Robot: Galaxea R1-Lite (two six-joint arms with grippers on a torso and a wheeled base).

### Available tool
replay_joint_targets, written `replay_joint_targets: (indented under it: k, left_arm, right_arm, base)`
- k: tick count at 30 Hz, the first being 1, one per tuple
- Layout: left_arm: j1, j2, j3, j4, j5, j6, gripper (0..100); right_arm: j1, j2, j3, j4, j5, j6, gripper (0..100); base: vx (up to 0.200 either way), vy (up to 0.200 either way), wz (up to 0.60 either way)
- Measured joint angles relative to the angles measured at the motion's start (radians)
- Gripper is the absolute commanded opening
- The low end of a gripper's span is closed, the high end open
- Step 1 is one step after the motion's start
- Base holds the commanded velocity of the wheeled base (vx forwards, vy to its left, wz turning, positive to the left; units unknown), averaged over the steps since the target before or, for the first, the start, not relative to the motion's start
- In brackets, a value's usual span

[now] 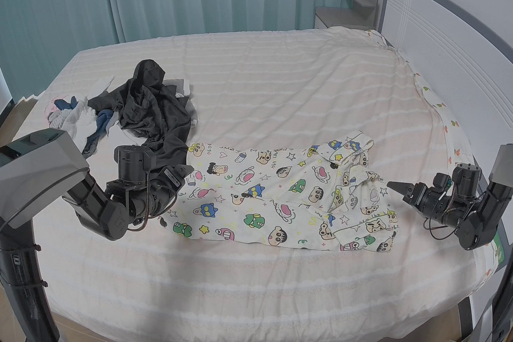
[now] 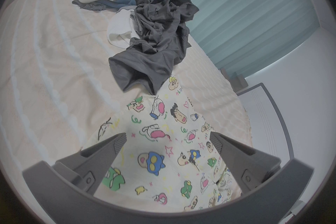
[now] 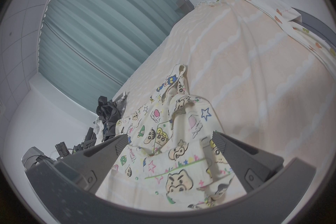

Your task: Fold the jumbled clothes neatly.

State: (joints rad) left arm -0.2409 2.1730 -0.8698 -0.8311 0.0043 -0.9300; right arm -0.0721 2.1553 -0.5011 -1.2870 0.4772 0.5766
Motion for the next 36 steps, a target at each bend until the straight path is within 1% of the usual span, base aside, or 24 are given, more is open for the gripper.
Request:
replay_joint_targets:
  k: [4, 6, 8, 14, 18, 21, 24, 26, 28, 30, 36]
  left_arm:
    - [-0.012, -0.034, 0.045, -0.002, -0.005, -0.001, 100]
    - [-0.017, -0.047, 0.065, -0.003, -0.005, -0.001, 100]
    - [-0.024, -0.057, 0.083, -0.007, 0.0, -0.001, 100]
    - [-0.048, -0.081, 0.177, -0.034, 0.036, -0.001, 100]
    - [-0.06, -0.127, 0.282, -0.053, 0.041, -0.01, 100]
    - [-0.066, -0.176, 0.345, -0.057, 0.041, -0.039, 100]
    - [-0.071, -0.235, 0.404, -0.062, 0.04, -0.084, 100]
    - [-0.073, -0.265, 0.434, -0.064, 0.04, -0.106, 100]
    - [-0.075, -0.294, 0.465, -0.066, 0.04, -0.122, 100]
    - [-0.078, -0.314, 0.483, -0.067, 0.04, -0.137, 100]
    - [-0.085, -0.341, 0.51, -0.07, 0.04, -0.166, 100]
  right_arm:
    - [0.017, -0.052, 0.066, 0.0, -0.029, 0.005, 100]
    - [0.031, -0.083, 0.115, -0.001, -0.05, 0.024, 100]
    - [0.052, -0.113, 0.166, -0.002, -0.076, 0.058, 100]
    - [0.139, -0.185, 0.294, -0.028, -0.219, 0.16, 100]
    - [0.212, -0.21, 0.331, -0.041, -0.291, 0.276, 100]
    - [0.271, -0.217, 0.344, -0.041, -0.327, 0.348, 100]
    - [0.339, -0.223, 0.361, -0.043, -0.355, 0.422, 100]
    - [0.374, -0.225, 0.376, -0.042, -0.363, 0.451, 100]
    - [0.411, -0.224, 0.395, -0.042, -0.372, 0.464, 100]
    - [0.43, -0.217, 0.406, -0.042, -0.379, 0.468, 100]
    - [0.453, -0.144, 0.382, -0.044, -0.427, 0.475, 100]
  base:
    - [0.2, 0.0, 0.0]
    - [0.2, 0.0, 0.0]
    - [0.0, 0.0, 0.0]
    - [0.0, 0.0, 0.0]
    - [0.0, 0.0, 0.0]
    - [0.0, 0.0, 0.0]
    - [0.0, 0.0, 0.0]
    - [0.0, 0.0, 0.0]
    - [0.0, 0.0, 0.0]
    - [0.0, 0.0, 0.0]
    - [0.0, 0.0, 0.0]
